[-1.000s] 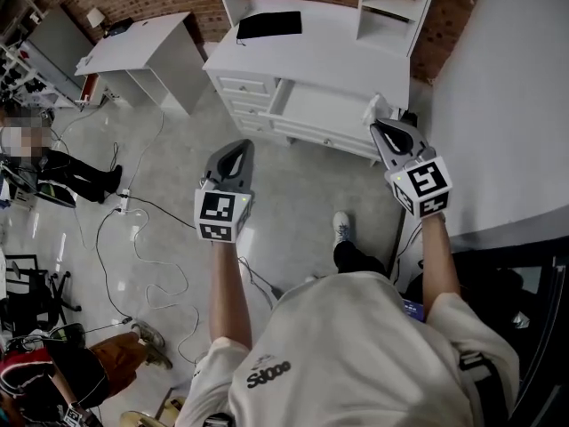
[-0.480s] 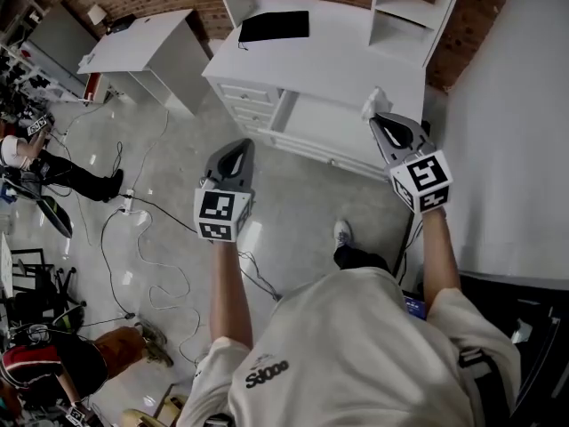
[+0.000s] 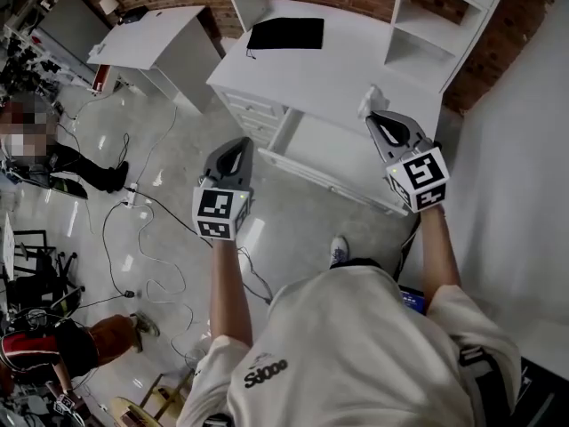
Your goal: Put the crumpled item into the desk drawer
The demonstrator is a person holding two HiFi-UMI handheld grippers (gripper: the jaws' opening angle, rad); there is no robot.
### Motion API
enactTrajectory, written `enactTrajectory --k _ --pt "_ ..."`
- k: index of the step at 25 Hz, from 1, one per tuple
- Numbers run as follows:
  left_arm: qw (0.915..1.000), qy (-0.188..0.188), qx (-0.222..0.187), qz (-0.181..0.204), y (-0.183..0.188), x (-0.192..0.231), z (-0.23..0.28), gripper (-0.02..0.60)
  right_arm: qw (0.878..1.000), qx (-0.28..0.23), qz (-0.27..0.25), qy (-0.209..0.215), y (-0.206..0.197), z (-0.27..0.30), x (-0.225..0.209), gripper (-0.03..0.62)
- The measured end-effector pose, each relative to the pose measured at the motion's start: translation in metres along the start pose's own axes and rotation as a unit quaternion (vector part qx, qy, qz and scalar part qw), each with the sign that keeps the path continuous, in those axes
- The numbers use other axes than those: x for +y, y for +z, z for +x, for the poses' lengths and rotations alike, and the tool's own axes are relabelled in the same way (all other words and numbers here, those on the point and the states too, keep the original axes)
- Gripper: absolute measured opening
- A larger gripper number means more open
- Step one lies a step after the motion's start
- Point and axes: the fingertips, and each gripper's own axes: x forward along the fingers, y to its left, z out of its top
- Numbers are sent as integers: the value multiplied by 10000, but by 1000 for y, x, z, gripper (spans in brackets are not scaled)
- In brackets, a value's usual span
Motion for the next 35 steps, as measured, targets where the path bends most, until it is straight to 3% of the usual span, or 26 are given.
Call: enactTrajectory --k 12,25,31,35 --pt "9989 386 243 -133 -12 18 87 17 9963 46 9 858 -43 89 -49 11" --pt "9974 252 499 -445 -61 85 141 18 9868 701 245 1438 -85 200 -24 11" --pt "9957 192 696 -589 -91 133 164 18 9786 1224 365 1614 -116 262 -3 11" --pt "9935 151 848 -746 -114 156 179 18 9680 1507 459 1953 -145 297 20 11"
